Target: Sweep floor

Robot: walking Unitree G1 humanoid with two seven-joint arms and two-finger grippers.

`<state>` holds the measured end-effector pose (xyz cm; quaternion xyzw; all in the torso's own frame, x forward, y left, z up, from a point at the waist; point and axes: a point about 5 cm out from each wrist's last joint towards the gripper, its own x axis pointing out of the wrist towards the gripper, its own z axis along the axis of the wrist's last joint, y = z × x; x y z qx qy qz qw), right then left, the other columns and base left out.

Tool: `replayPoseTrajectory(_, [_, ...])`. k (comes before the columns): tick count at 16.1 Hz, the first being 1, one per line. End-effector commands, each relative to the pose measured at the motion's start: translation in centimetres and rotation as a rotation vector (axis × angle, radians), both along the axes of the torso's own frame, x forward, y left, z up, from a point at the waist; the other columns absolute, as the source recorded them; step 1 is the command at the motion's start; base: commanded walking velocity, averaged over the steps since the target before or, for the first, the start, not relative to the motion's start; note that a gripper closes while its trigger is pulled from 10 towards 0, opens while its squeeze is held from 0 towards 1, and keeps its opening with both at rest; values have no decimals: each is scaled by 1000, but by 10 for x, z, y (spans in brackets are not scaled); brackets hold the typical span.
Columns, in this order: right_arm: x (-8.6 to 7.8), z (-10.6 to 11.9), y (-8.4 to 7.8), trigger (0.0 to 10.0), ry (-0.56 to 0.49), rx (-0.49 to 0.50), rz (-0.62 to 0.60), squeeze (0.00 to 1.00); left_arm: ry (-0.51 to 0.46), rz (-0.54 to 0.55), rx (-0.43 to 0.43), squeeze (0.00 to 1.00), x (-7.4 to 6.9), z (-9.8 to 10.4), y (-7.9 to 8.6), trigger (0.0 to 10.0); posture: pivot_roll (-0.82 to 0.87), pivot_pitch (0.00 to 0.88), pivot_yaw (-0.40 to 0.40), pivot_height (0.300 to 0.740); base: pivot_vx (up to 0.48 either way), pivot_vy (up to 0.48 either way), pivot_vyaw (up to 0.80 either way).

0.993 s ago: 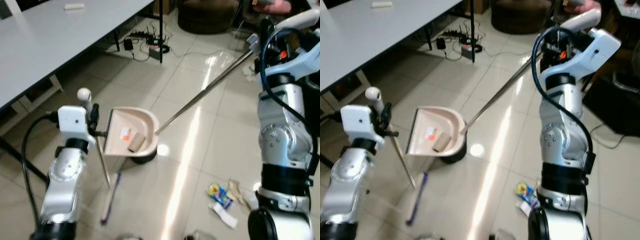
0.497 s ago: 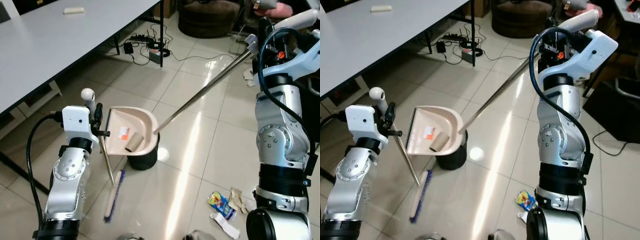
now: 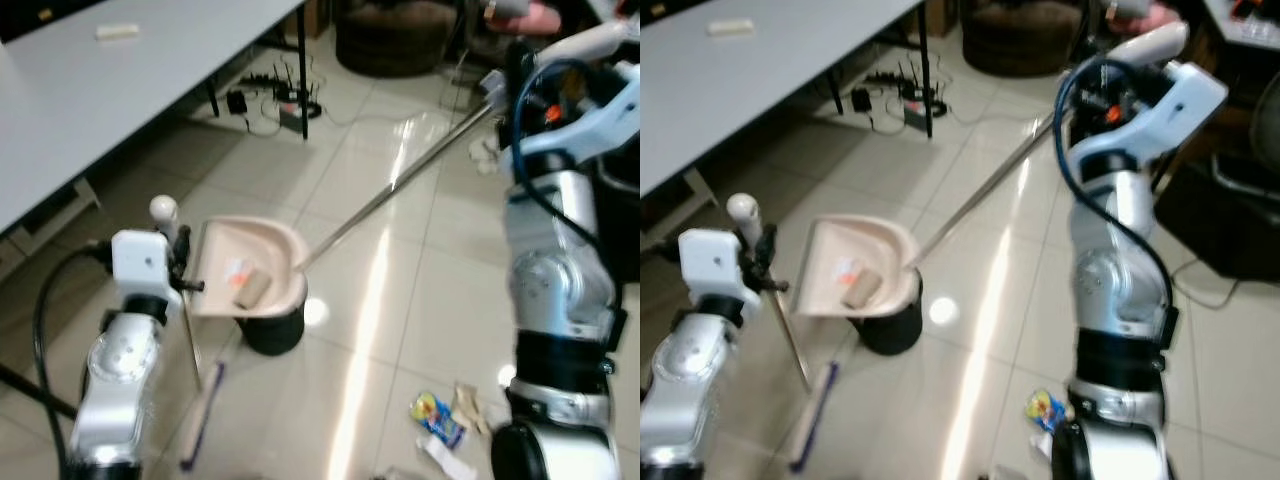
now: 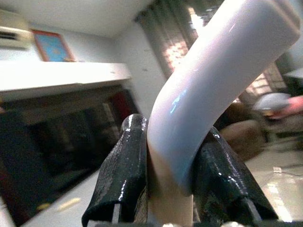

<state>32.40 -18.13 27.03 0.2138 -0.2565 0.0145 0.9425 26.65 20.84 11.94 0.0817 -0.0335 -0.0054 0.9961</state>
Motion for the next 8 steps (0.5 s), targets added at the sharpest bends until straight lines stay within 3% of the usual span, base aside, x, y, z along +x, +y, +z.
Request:
replayPoseTrajectory(1, [-4, 14, 0, 10000, -64, 0, -5, 0, -42, 1, 12, 0, -3, 8, 4, 10000, 40, 50, 15, 740, 368, 0, 0])
replayPoseTrajectory(7, [-4, 12, 1, 10000, -57, -1, -1, 0, -37, 2, 12, 0, -4, 7, 4, 10000, 40, 52, 18, 740, 367, 0, 0])
replayPoseTrajectory(8, [-3, 12, 2, 10000, -41, -68, -16, 0, -36, 1, 10, 0, -4, 7, 4, 10000, 40, 54, 18, 740, 368, 0, 0])
